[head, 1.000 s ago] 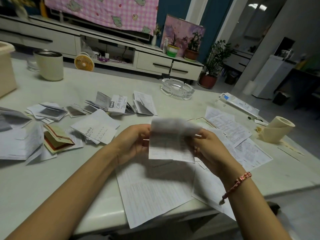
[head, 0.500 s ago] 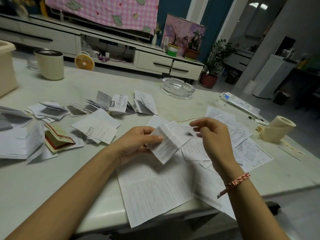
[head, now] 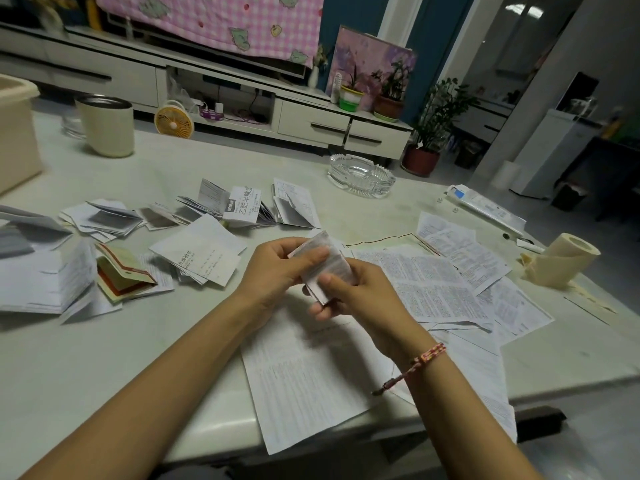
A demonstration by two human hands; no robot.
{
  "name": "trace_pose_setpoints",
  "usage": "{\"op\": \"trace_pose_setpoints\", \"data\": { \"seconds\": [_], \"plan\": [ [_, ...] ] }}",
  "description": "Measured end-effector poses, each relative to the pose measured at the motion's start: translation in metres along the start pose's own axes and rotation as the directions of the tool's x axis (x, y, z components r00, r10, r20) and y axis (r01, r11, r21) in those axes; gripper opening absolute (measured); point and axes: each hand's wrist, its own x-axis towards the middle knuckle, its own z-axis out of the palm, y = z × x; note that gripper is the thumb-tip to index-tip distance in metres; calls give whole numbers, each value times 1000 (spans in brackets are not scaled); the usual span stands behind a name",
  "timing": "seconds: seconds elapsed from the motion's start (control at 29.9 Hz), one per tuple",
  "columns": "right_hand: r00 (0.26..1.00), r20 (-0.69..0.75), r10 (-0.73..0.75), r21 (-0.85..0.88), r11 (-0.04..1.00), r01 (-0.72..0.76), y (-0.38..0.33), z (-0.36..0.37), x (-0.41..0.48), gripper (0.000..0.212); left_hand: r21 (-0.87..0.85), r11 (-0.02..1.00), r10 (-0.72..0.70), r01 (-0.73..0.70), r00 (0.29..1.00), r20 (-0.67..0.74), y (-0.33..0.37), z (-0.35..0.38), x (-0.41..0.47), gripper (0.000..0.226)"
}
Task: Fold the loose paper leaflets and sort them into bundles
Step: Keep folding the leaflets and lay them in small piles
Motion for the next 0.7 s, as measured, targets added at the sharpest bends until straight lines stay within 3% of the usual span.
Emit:
{"op": "trace_pose_setpoints", "data": {
  "seconds": [0.07,0.17,0.27,0.4,0.5,0.57,0.64,0.7],
  "plan": [
    [999,2,39,68,997,-39,-1,1,5,13,49,996,83,-79,992,-99,-2,1,1,3],
    [997,18,69,57,996,-70,-2,3,13,12,63,993,110,-98,966,-235,-7,0,4,19],
    [993,76,91,21,995,-93,-5,10,21,14,22,999,-17,24,963,-270,-7,-8,10,30],
    [998,-9,66,-82,994,-67,-3,19,34,14,-32,997,-77,70,941,-329,-6,-13,18,14],
    [988,-155,-17,-213,977,-16,3,30,49,9,176,984,112,-31,874,-473,-6,-17,20,11],
    [987,-161,-13,-69,998,2,2,48,61,6,400,912,314,-92,784,-535,0,-27,19,18],
    [991,-133,3,68,998,6,0,64,69,8,506,854,440,-123,691,-574,11,-34,17,22],
    [994,-107,-10,39,999,14,3,87,75,13,552,823,513,-130,586,-627,17,-44,20,23]
  ]
}}
